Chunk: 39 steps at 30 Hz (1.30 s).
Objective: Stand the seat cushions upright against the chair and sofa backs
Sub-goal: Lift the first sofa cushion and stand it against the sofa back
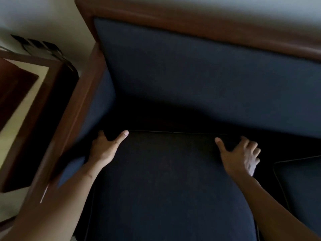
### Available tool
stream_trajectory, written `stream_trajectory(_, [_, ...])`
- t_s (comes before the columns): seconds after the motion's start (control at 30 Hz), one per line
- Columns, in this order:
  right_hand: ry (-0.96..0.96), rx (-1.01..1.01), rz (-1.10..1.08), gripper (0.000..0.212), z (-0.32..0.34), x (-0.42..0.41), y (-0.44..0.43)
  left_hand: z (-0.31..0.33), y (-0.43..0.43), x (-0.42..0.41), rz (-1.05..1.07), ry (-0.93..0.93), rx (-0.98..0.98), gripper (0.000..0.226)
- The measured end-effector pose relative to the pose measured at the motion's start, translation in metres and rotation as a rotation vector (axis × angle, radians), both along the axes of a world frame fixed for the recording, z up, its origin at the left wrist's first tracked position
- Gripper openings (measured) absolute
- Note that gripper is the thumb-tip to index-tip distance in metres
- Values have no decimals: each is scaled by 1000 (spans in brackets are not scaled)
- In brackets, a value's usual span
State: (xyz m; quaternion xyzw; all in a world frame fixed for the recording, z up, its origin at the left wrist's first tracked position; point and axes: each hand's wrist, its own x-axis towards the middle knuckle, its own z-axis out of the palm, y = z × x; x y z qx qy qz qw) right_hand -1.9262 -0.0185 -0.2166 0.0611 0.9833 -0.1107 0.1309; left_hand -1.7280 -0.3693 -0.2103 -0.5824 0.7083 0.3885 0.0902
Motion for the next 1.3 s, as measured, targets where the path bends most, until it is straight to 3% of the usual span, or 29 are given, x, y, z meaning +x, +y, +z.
stream_trajectory(0.1, [78, -78, -97, 108, -12, -4, 3, -11, -6, 2, 83, 45, 26, 96])
stream_trajectory(0.2, [6, -155, -204, 120, -15, -5, 4, -12, -9, 2, 188, 131, 99, 57])
stream_trajectory(0.33, [-128, -165, -235, 120, -4, -12, 7, -3, -4, 1, 256, 221, 115, 72])
stream_trajectory(0.43, [-109, -210, -253, 117, 15, -9, 8, 13, 3, 7, 276, 281, 45, 63])
stream_trajectory(0.7, [156, -492, -195, 95, 133, 14, 29, 119, 25, 16, 295, 570, -79, 66])
stream_trajectory(0.87, [313, -721, -140, 91, 211, 37, 56, 201, 35, 22, 163, 819, 0, 77])
stream_trajectory(1.0, [195, -696, -12, 96, 252, 70, 93, 241, 41, 52, -173, 609, 25, 118])
stream_trajectory(1.1, [28, -445, 131, 116, 260, 85, 115, 256, 43, 71, -444, 326, 19, 147])
stream_trajectory(1.2, [93, -56, 484, 124, 260, 90, 114, 268, 46, 84, -690, 86, -96, 137])
stream_trajectory(1.3, [71, 105, 812, 124, 264, 100, 76, 276, 54, 92, -803, 44, -180, 108])
